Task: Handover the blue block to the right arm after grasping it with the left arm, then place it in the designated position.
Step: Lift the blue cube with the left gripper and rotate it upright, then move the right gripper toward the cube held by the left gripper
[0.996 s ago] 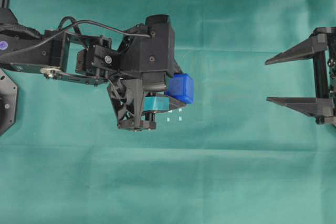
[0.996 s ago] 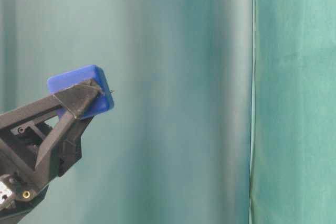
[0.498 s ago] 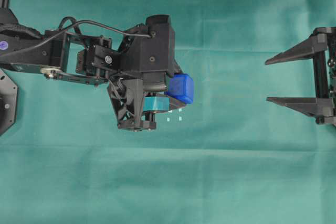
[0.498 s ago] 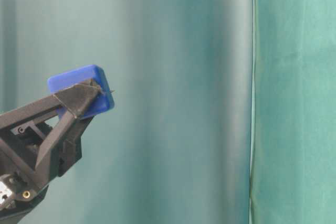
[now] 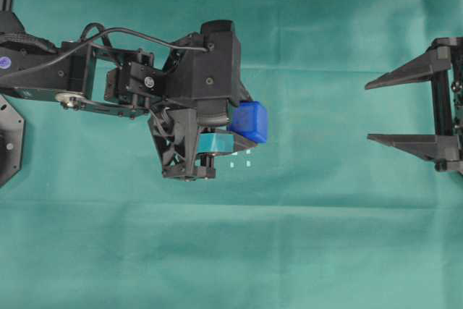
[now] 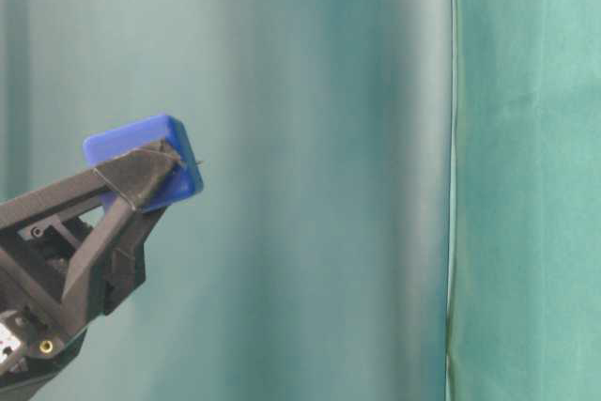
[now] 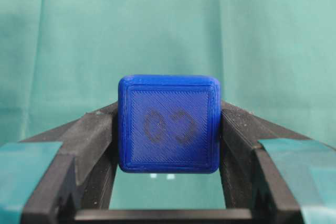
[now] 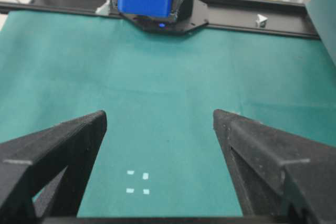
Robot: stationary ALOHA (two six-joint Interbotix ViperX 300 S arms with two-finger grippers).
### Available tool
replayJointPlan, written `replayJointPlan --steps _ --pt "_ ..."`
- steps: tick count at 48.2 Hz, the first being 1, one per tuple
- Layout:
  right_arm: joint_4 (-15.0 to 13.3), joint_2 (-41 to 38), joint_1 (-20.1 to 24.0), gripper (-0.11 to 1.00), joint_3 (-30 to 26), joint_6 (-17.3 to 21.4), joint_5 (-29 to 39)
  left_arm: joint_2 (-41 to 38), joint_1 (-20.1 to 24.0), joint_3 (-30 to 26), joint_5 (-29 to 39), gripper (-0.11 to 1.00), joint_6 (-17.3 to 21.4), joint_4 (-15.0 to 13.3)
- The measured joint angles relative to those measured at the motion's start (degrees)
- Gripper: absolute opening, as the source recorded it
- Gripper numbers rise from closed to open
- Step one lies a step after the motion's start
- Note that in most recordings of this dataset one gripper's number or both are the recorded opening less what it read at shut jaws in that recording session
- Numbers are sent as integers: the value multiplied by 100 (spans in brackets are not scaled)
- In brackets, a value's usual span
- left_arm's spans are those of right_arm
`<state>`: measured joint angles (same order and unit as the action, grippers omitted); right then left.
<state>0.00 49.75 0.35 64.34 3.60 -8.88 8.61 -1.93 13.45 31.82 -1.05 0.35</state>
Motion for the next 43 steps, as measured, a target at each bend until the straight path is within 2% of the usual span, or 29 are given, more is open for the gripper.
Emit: replayJointPlan --steps 10,24,32,43 --pt "-18 0 0 93 -62 -18 18 308 0 457 -791 47 0 0" --pt "-290 0 0 93 -149 -44 62 1063 0 1485 -2452 47 -53 -18" --pt "-334 0 0 93 -167 -44 70 1292 0 2057 -3472 47 -62 -35" --pt "-343 0 0 93 -167 -44 70 1310 0 2232 -3858 47 -62 -53"
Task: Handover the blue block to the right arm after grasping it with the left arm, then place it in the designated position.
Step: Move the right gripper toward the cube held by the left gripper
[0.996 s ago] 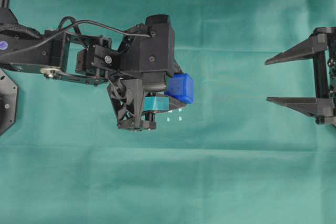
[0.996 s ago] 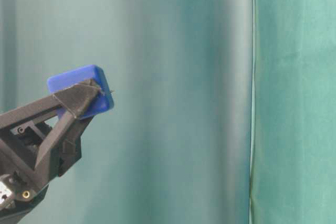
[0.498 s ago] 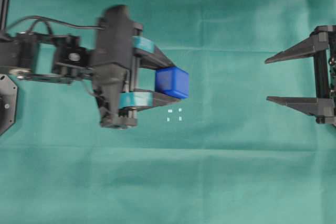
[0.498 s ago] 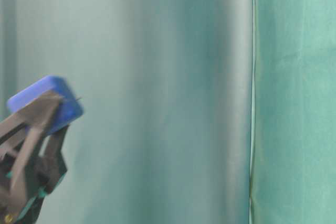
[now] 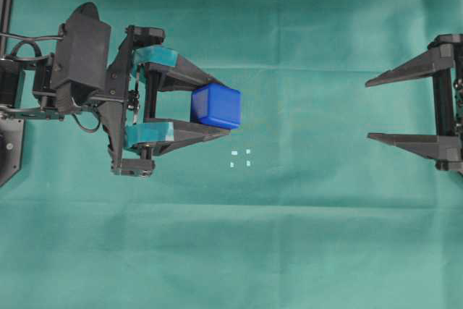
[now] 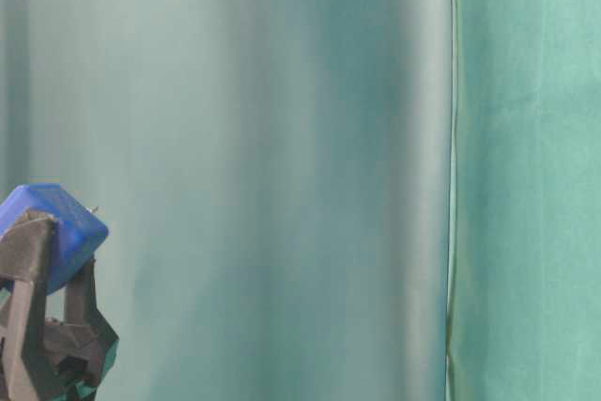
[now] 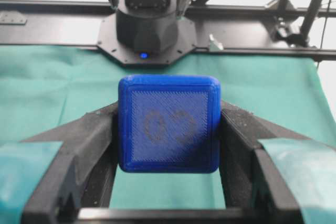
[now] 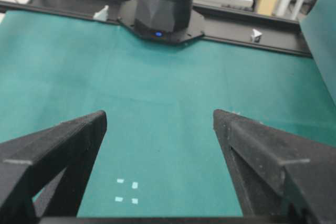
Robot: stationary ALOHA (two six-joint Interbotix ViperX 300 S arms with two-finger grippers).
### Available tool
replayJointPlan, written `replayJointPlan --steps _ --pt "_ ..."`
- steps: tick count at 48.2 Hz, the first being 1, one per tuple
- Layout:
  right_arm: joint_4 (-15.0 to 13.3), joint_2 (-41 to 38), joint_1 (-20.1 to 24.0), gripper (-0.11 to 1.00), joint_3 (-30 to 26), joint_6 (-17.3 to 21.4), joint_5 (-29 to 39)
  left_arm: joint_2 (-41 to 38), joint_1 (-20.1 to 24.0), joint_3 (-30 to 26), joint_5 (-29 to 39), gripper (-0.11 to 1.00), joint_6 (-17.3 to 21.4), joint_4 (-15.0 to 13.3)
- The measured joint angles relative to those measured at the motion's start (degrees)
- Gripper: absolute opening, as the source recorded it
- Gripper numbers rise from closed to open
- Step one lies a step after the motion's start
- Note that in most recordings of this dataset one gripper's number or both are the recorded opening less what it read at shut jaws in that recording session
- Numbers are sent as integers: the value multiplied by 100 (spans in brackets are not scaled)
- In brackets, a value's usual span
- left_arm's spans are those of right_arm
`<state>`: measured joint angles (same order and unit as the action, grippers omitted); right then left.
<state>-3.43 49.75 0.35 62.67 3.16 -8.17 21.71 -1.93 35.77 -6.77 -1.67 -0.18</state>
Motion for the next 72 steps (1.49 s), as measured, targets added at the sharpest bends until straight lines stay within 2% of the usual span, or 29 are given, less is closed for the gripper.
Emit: replayJointPlan --steps 14,21,27,36,42,50,56,63,72 --pt "-9 -105 0 93 -79 -70 62 0 0 9 -9 47 0 -9" --pt "-299 -176 0 93 -299 -299 229 0 0 0 -18 47 0 -9" --pt "-668 -193 18 93 -439 -571 246 0 0 0 -9 47 0 0" --pt "-1424 -211 26 92 -580 -1046 246 0 0 9 -18 47 0 -9" --pt "-2004 -220 26 92 -659 -1415 229 0 0 9 -9 47 0 -9" --pt "-2944 -220 35 91 -677 -2039 132 0 0 9 -18 47 -114 -9" --pt "-3480 -220 26 91 -677 -2399 9 0 0 0 -18 47 -167 -9" --pt "-3858 -220 26 91 -686 -2672 -158 0 0 9 -18 47 -176 -9" --pt "-3938 -220 35 91 -694 -2777 -220 0 0 9 -9 47 -167 -9"
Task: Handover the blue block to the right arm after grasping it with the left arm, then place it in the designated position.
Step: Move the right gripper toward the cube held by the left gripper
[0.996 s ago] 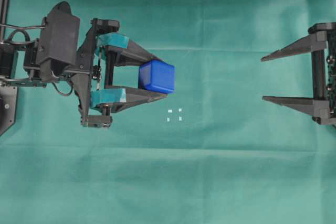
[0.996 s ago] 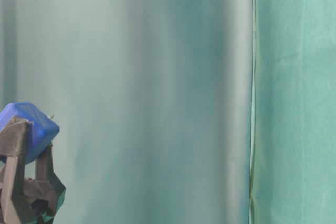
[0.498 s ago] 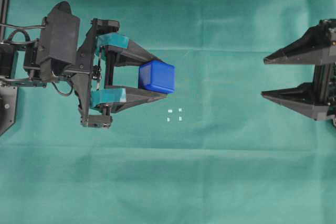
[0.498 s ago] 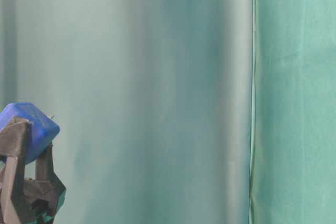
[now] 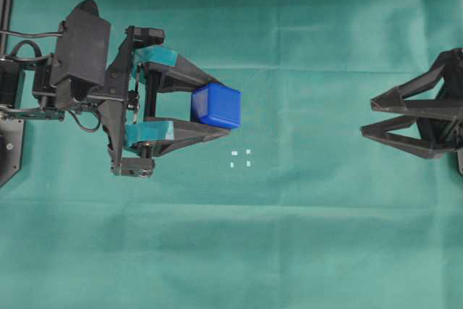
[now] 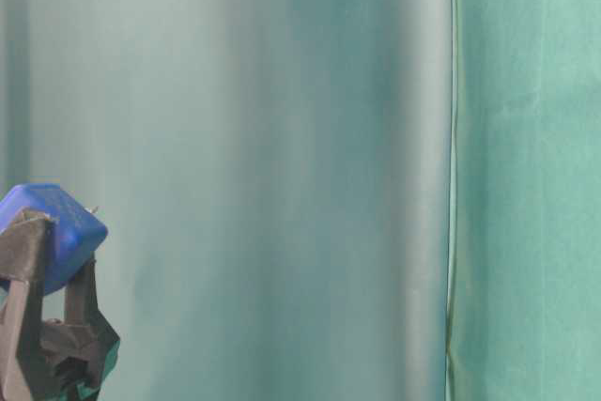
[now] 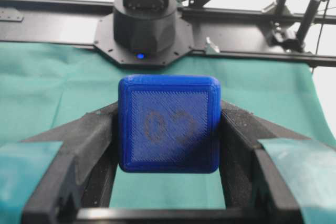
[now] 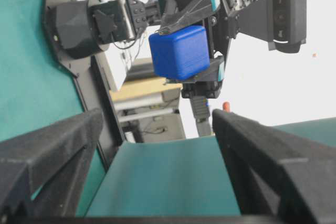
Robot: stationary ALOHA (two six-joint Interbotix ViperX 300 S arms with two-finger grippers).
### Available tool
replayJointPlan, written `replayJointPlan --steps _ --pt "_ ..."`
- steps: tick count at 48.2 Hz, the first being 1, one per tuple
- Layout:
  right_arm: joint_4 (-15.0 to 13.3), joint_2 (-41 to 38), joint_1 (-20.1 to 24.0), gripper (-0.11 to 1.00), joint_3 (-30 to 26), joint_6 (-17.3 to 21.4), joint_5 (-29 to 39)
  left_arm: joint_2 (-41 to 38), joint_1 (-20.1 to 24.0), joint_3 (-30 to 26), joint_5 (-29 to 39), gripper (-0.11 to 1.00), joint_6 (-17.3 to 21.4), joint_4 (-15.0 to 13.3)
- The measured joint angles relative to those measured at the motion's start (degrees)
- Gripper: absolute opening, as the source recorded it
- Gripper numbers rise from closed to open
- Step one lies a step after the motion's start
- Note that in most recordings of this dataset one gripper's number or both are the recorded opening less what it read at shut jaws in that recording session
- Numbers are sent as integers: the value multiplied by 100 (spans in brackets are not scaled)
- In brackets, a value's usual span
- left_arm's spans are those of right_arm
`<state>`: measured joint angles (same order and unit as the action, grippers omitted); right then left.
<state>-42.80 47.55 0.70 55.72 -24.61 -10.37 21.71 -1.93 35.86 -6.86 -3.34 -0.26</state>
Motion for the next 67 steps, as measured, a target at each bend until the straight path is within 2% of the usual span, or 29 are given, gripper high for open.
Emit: replayJointPlan --steps 54,67 --pt "-9 0 0 89 0 -18 -18 9 0 0 18 47 0 0" --pt "-9 -272 0 89 -185 -9 -26 9 0 0 62 47 -9 0"
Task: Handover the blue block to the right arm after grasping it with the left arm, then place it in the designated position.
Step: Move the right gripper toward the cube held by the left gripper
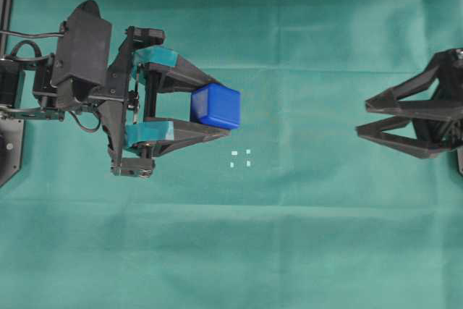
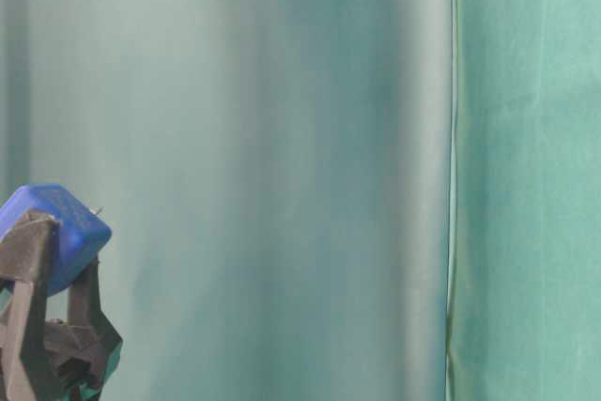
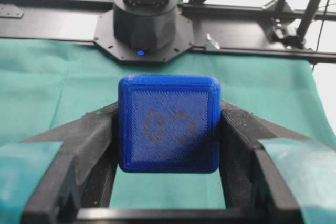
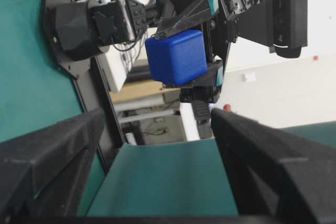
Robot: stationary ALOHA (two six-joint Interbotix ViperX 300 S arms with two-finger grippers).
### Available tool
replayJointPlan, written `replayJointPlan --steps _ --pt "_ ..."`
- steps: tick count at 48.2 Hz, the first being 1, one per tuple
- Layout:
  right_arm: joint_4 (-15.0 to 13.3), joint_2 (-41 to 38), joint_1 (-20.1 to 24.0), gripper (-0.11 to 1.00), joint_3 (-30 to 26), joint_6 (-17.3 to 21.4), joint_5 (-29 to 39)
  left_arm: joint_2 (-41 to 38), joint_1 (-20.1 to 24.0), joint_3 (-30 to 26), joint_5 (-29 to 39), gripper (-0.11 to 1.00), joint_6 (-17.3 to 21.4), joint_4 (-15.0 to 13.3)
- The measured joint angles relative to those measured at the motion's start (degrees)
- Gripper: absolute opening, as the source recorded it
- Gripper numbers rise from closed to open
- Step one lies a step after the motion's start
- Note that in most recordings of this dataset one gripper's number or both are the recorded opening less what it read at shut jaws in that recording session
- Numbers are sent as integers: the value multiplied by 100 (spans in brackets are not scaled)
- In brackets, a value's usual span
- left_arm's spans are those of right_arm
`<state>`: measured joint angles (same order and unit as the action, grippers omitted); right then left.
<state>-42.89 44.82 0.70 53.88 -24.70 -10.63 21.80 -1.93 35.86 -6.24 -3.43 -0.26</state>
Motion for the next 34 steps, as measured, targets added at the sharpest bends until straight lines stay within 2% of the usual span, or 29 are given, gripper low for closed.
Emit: replayJointPlan --steps 12,34 --pt "0 -721 0 89 -536 -9 0 0 0 0 9 47 0 0" --pt "-9 -2382 -9 90 -1978 -26 0 0 0 0 9 47 0 0"
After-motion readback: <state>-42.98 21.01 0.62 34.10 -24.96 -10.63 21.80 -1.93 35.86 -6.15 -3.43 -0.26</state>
